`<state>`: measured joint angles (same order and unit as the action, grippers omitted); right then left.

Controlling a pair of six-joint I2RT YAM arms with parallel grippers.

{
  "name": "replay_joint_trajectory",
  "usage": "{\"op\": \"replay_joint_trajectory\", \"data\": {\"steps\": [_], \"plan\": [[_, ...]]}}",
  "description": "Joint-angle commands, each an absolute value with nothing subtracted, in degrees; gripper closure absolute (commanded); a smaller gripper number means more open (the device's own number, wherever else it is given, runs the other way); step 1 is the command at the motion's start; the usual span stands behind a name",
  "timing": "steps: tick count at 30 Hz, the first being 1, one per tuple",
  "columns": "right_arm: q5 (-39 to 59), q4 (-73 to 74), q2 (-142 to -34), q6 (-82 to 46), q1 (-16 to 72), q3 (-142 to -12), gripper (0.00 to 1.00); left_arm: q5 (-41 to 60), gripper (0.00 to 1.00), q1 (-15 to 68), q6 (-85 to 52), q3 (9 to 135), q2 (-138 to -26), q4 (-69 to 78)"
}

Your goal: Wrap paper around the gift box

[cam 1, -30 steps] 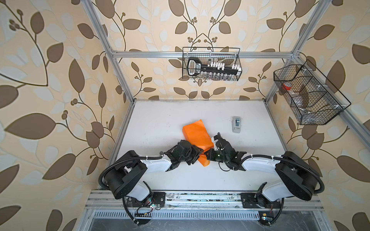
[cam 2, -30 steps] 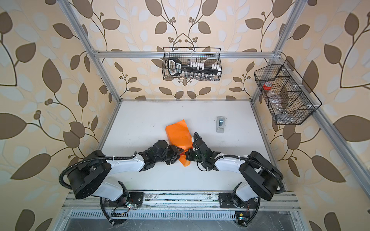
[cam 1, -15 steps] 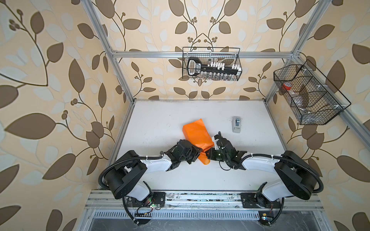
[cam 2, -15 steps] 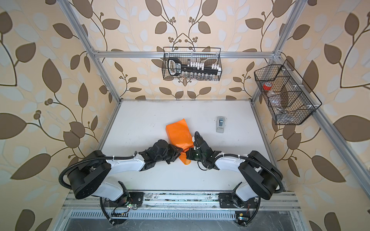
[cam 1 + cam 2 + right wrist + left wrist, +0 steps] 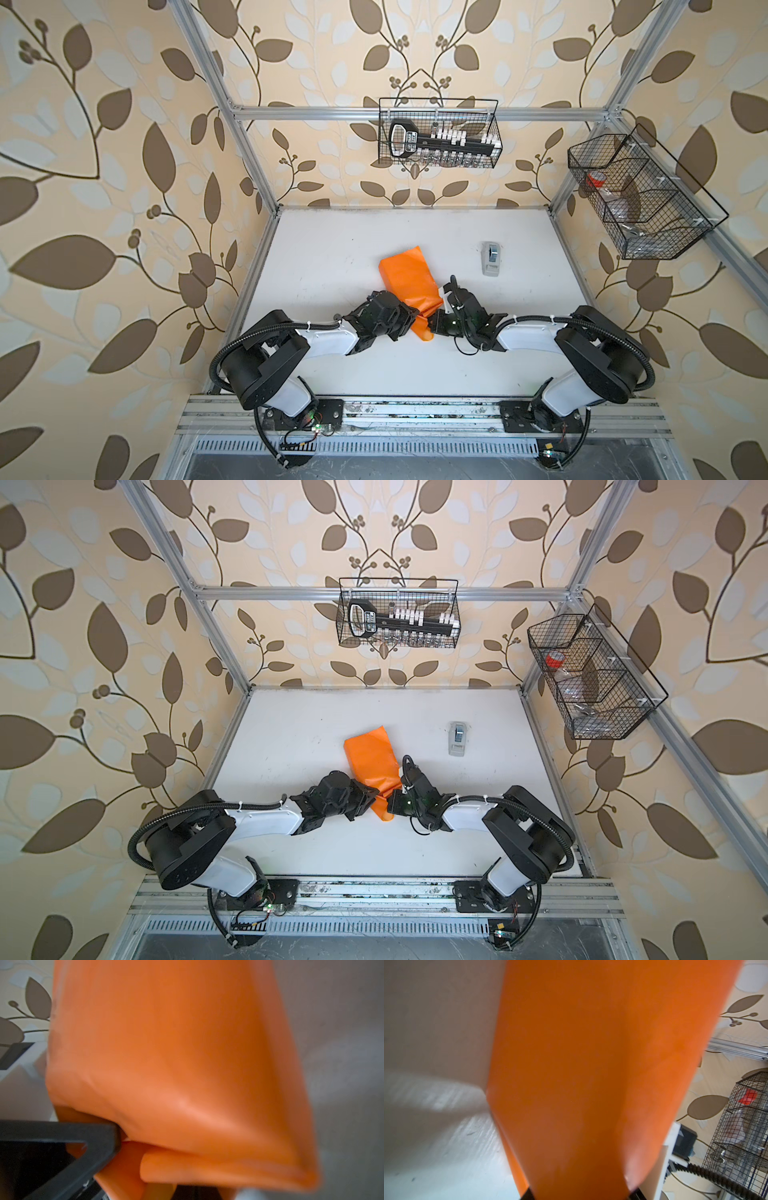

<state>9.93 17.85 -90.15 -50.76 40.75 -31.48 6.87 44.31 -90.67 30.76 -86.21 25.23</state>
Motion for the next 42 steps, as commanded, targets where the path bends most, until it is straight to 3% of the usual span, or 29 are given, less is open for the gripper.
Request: {"op": "replay_joint_trajectory", "data": {"steps": [1, 8, 22, 31, 39, 42], "plan": [[10.4, 18.9, -90.9, -51.0, 40.6, -30.8, 1.0, 4.2, 0.71, 44.8, -91.8, 31.5, -86.8, 26.5], [10.5, 18.1, -89.1, -50.5, 40.5, -29.9, 1.0, 3.3, 0.71, 44.8, -92.0, 30.8, -86.7, 26.7], [7.8, 7.5, -77.6, -43.1, 40.6, -28.1, 0.78, 3.1, 0.71, 44.8, -92.2, 30.5, -87.1, 27.1], [4.2, 0.4, -76.8, -33.7, 43.7, -29.4, 0.48, 3.5, 0.71, 44.7, -92.5, 30.7, -88.0, 27.8], [-2.2, -2.6, -79.2, -30.3, 47.7, -35.4, 0.45, 3.6, 0.71, 44.7, -92.5, 30.8, -88.0, 27.4], [-5.0, -4.4, -80.7, -29.4, 48.2, -38.0, 0.49, 3.6, 0.71, 44.8, -92.6, 31.0, -88.1, 27.3]]}}
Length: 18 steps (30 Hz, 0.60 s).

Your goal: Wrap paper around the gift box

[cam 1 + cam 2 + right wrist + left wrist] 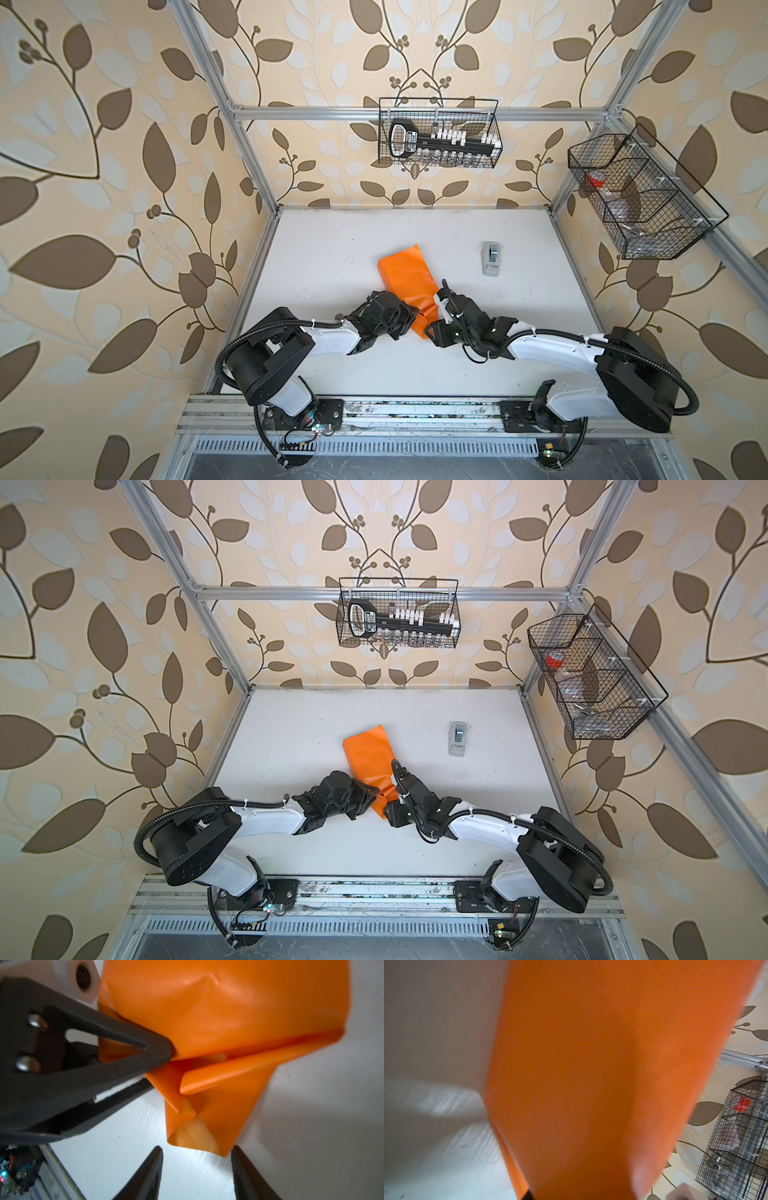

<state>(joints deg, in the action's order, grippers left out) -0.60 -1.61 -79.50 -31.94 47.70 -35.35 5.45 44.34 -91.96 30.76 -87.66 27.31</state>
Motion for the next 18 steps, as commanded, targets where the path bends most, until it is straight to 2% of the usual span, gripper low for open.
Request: {"op": "replay_joint_trajectory", "data": {"steps": [1, 9, 15, 18], "plan": [[-5.3, -4.4, -81.1, -29.2, 48.2, -38.5, 0.49, 3.8, 0.71, 44.8, -92.6, 31.0, -88.1, 27.3], [-6.2, -4.4, -86.3, -28.6, 48.2, -42.3, 0.55, 4.1, 0.71, 44.8, -92.6, 31.2, -88.3, 27.4], [-8.1, -3.1, -89.5, -28.9, 48.2, -43.8, 0.65, 4.3, 0.71, 44.8, -92.8, 31.0, -88.1, 27.5], [-8.4, -2.4, -91.2, -29.2, 48.2, -44.0, 0.7, 4.5, 0.65, 44.8, -91.9, 31.3, -86.3, 25.5]]}}
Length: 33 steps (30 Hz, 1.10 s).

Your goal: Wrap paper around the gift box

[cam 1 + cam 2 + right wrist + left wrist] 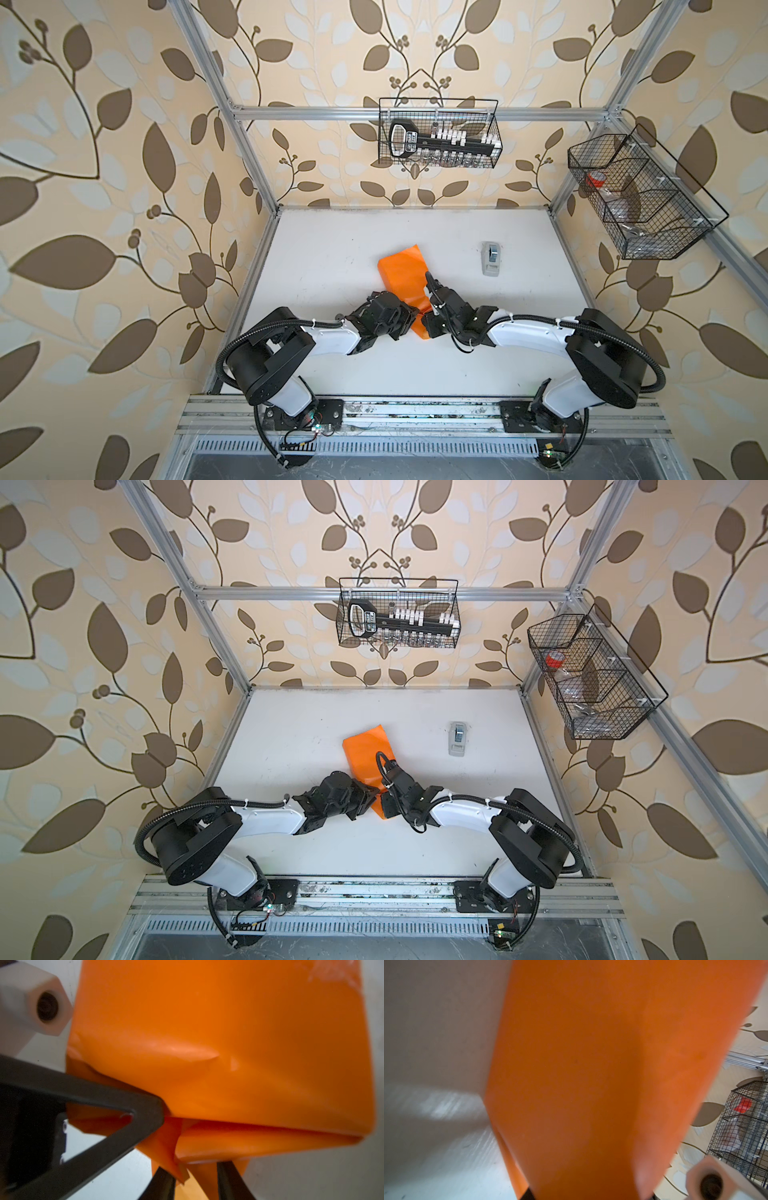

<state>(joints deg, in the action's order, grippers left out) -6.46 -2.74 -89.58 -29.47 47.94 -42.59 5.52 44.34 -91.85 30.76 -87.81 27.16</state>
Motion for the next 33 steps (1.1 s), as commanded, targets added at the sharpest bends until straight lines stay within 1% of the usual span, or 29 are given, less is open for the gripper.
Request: {"op": "replay_joint_trajectory", "data": {"steps": [1, 3, 5, 6, 8, 10, 12, 14, 16, 18, 21, 26, 29, 33], "plan": [[-8.4, -2.1, -91.6, -29.3, 48.2, -44.0, 0.71, 4.3, 0.62, 44.7, -91.6, 31.5, -85.3, 24.3], [-8.2, -1.5, -92.5, -29.7, 48.2, -44.2, 0.73, 4.3, 0.55, 44.8, -91.0, 31.2, -83.1, 22.4], [-8.2, -1.4, -93.3, -29.8, 48.1, -44.7, 0.75, 4.4, 0.44, 44.7, -90.5, 30.3, -78.9, 19.3], [-8.1, -1.4, -93.6, -30.0, 48.2, -44.9, 0.76, 4.6, 0.42, 44.8, -90.5, 29.5, -77.2, 18.2], [-7.7, -1.2, -94.0, -30.1, 48.1, -45.3, 0.76, 5.0, 0.43, 44.8, -91.8, 26.0, -72.9, 17.5], [-7.4, -1.1, -94.3, -30.2, 48.0, -45.6, 0.77, 5.6, 0.49, 44.9, -92.6, 23.1, -68.8, 16.0], [-7.0, -1.0, -94.6, -30.3, 47.9, -45.8, 0.78, 5.6, 0.52, 45.2, -93.1, 20.7, -65.2, 13.7], [-6.6, -0.9, -95.0, -30.7, 47.9, -46.2, 0.79, 5.4, 0.55, 45.8, -94.3, 18.7, -63.0, 13.2], [-6.3, -0.9, -95.3, -30.9, 47.9, -46.5, 0.79, 5.6, 0.56, 46.1, -95.2, 17.7, -63.1, 14.7], [-6.1, -0.9, -95.3, -30.9, 47.9, -46.6, 0.8, 6.0, 0.56, 46.6, -96.4, 17.4, -65.3, 17.7], [-6.0, -0.8, -95.4, -31.1, 47.8, -46.6, 0.8, 6.9, 0.58, 47.3, -98.2, 18.1, -71.5, 24.3], [-5.8, -0.8, -95.4, -31.2, 47.7, -46.3, 0.81, 7.2, 0.64, 48.8, -102.1, 19.7, -85.5, 39.0], [-5.5, -0.8, -95.4, -31.3, 47.7, -46.1, 0.81, 6.3, 0.67, 49.5, -104.1, 20.1, -91.9, 46.5], [-5.2, -0.4, -95.2, -31.6, 47.7, -46.0, 0.82, 6.2, 0.68, 50.7, -105.6, 21.5, -96.9, 49.3]]}}
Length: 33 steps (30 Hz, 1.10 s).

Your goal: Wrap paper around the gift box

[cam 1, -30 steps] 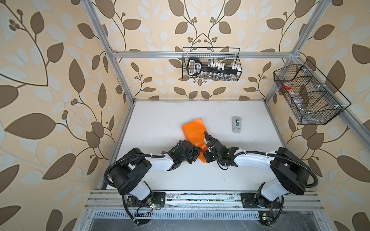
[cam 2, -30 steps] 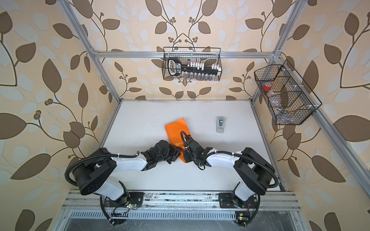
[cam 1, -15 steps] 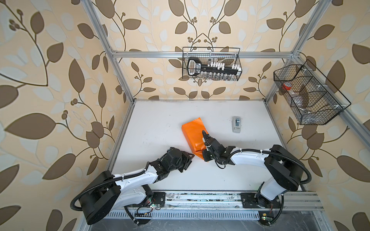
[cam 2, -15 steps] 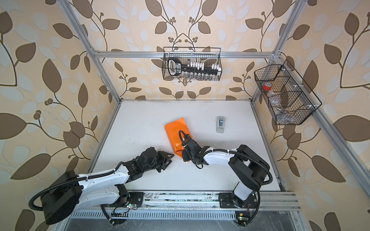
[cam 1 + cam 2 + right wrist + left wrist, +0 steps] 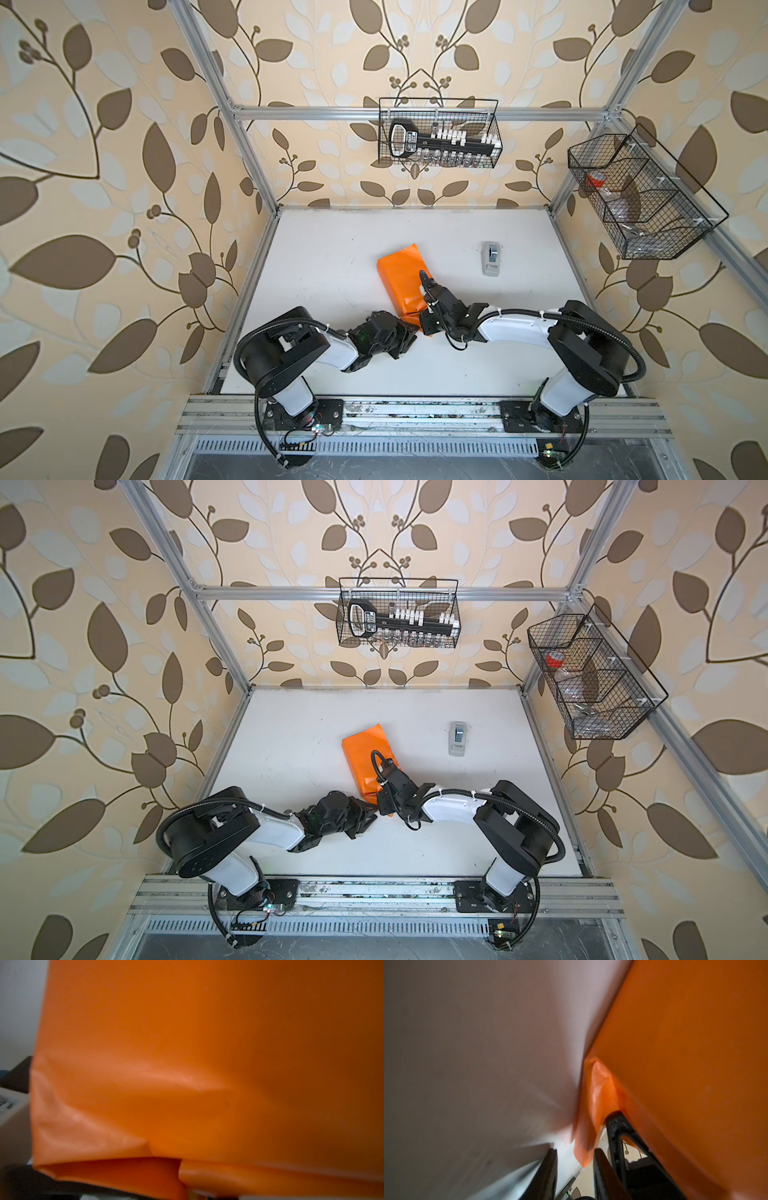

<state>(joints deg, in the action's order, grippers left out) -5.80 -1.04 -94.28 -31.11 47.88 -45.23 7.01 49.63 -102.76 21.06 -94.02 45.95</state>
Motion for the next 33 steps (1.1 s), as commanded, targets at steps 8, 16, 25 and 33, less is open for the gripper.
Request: {"op": "replay_joint_trajectory", "data": {"steps": [8, 16, 25, 33], "plan": [[-4.7, 0.2, -95.1, -32.1, 47.7, -45.6, 0.83, 3.8, 0.76, 52.6, -108.8, 20.8, -100.7, 53.1], [-4.1, -0.3, -94.3, -31.7, 47.8, -45.8, 0.83, 0.9, 0.91, 52.6, -108.9, 20.1, -98.1, 53.6], [-2.7, -2.9, -91.9, -30.5, 47.6, -46.4, 0.82, -1.2, 1.0, 51.6, -109.9, 17.8, -94.5, 56.1], [-2.0, -9.2, -82.6, -26.9, 47.4, -47.9, 0.77, -0.7, 1.0, 50.2, -110.3, 16.6, -90.6, 53.3]]}}
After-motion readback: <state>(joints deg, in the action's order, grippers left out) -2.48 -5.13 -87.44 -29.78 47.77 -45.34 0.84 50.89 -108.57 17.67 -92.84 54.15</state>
